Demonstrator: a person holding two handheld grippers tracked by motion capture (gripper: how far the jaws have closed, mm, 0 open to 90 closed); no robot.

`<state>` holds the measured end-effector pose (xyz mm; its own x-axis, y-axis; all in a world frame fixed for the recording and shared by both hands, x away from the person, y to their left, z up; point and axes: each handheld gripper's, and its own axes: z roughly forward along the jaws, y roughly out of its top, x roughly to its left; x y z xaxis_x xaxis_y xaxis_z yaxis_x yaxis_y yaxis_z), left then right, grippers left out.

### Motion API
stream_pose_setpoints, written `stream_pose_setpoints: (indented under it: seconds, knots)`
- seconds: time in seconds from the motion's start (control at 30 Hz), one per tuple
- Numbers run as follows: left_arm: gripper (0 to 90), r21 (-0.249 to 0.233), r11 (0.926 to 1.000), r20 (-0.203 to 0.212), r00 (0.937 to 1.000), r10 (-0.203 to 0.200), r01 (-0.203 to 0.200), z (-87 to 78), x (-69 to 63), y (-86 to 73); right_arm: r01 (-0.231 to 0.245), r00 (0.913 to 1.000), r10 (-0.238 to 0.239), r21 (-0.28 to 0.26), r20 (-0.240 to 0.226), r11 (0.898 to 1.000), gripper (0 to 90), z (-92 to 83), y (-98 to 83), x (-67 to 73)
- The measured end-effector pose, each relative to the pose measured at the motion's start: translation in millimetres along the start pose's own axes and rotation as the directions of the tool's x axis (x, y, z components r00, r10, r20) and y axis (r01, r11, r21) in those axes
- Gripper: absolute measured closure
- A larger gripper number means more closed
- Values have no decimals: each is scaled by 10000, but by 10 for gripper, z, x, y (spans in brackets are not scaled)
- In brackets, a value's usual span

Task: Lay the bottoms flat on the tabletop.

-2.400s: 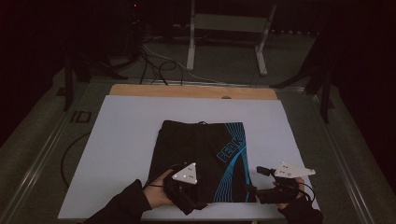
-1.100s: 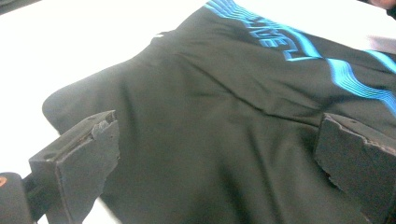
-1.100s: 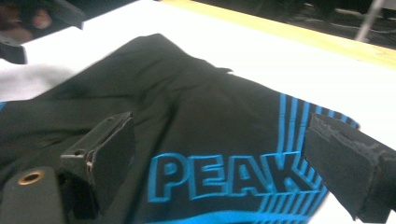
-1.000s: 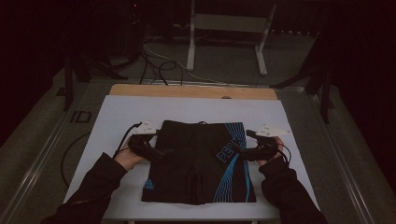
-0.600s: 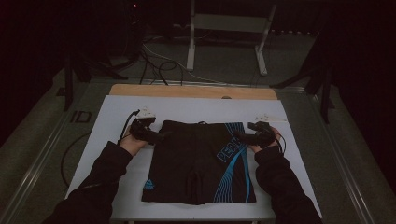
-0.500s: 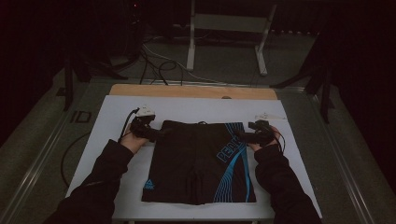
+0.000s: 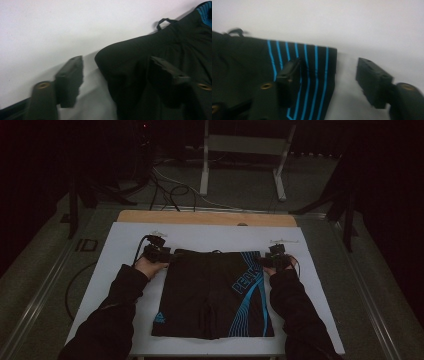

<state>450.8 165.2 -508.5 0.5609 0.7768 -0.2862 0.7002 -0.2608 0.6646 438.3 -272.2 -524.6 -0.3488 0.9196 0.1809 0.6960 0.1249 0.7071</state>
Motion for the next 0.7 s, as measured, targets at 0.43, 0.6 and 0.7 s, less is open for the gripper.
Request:
stream_pose_setpoints:
  seconds: [0.43,0.6,0.7]
  knots:
    - [764,14,9993,436,9984,-373,373,86,37,-69,955,9954,-955,77,28,9954,839,-7,0,67]
    - [842,-155,9999,158,9999,30,-28,63,-28,-32,1021,9946,-1020,-61,199,9948,862,-9,22,77]
    - [844,-304,9995,58,10000,62,-60,48,-36,-14,827,9963,-818,-326,258,9960,864,-11,62,74]
